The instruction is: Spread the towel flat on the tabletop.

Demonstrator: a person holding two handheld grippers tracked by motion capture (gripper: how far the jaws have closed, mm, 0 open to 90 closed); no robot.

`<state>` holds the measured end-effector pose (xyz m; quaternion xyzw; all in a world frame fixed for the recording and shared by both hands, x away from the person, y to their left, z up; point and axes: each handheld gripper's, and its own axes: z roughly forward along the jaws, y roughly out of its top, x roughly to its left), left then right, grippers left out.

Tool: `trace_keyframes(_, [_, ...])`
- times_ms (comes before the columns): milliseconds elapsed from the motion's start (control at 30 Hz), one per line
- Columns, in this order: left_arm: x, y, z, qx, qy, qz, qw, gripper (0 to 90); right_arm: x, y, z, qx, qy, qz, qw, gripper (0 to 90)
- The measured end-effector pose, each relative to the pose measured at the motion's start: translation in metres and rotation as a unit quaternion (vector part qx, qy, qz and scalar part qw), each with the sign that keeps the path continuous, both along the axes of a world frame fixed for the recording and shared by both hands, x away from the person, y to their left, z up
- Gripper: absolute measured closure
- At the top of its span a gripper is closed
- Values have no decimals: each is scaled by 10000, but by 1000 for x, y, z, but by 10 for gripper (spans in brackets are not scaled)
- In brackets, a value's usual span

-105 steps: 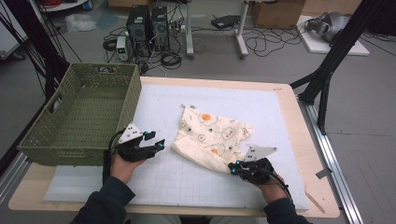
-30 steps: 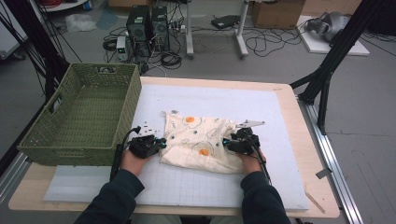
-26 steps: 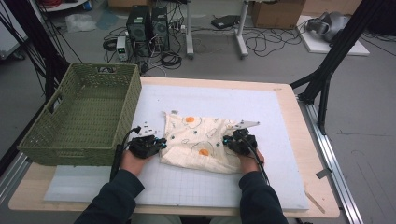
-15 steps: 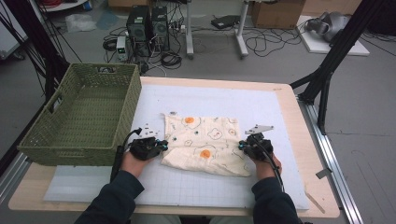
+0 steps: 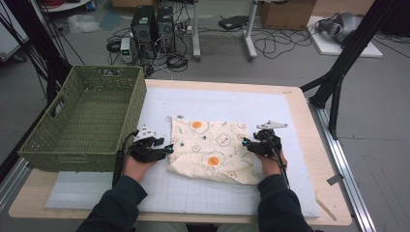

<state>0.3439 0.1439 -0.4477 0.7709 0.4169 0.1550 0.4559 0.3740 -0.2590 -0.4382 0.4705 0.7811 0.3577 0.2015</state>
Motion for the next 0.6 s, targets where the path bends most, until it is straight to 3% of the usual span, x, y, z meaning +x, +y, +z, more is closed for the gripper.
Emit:
trace_keyframes(100, [5, 0, -1, -106, -21, 108, 9999, 496, 11, 7, -8, -52, 139, 195, 9997, 627])
trace_keyframes(133, [7, 0, 0, -37, 6, 136, 9999, 508, 14, 7, -8, 48, 136, 319, 9994, 816])
trace_keyframes(200, [13, -2, -2, 163, 54, 185, 9997, 539, 20, 8, -7, 31, 183, 415, 9990, 867])
trace_keyframes(267, [19, -5, -1, 260, 111, 205, 9994, 533, 23, 7, -4, -357, 3, 58, 9993, 868])
trace_keyframes(333, [25, -8, 3, 305, 88, 233, 9992, 524, 25, 0, -6, -346, 7, -262, 9991, 861])
trace_keyframes(400, [32, -12, 7, 313, 93, 282, 9991, 505, 24, -3, -5, -291, 9, -296, 9991, 789])
trace_keyframes(467, [37, -18, 8, 220, 37, 303, 9993, 497, 20, -3, -2, -308, -134, -222, 9992, 705])
trace_keyframes(600, [50, -31, 2, 472, 289, 172, 9983, 485, 12, -7, 8, -43, -287, -156, 9995, 567])
